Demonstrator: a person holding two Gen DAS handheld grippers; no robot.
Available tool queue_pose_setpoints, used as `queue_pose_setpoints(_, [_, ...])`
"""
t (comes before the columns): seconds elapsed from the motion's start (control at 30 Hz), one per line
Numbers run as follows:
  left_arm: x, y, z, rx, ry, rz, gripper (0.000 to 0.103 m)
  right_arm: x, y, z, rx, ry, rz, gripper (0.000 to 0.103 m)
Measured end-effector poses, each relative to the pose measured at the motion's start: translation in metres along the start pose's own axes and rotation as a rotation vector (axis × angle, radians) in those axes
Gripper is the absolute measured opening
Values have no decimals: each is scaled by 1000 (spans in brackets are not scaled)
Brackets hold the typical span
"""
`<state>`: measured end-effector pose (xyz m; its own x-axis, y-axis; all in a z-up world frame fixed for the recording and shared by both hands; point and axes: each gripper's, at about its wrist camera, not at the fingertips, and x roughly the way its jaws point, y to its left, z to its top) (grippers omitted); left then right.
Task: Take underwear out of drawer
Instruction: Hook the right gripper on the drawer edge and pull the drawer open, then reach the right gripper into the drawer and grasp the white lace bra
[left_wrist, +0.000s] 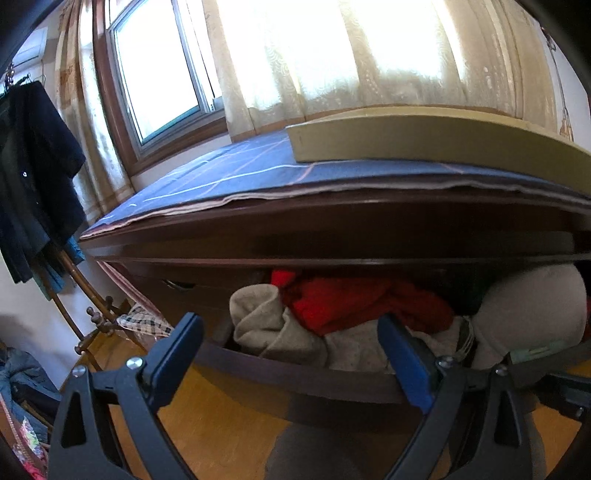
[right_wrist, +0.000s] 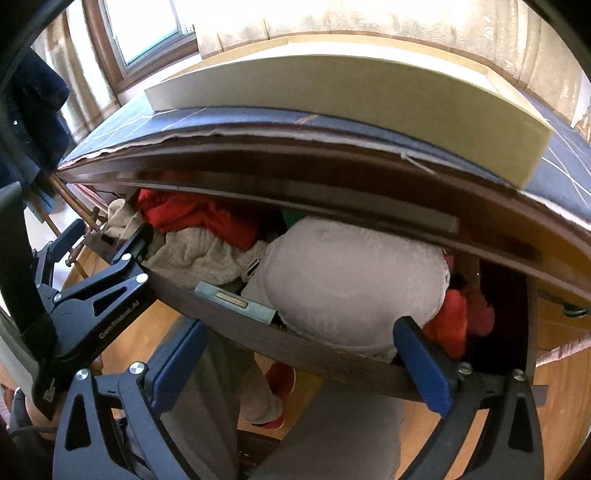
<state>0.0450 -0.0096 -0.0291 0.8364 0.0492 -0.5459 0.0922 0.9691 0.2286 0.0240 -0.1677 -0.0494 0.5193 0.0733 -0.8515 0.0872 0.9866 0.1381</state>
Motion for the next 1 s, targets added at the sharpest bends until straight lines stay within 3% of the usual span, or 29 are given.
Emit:
queue_pose_setpoints(0.27, [-4, 16, -9, -61, 66, -64, 97, -7, 7, -12, -6, -16, -1, 103])
queue_pose_setpoints(1.0, [-42, 30, -38, -26, 80, -58, 97, -8, 19, -28, -80, 16, -3, 103])
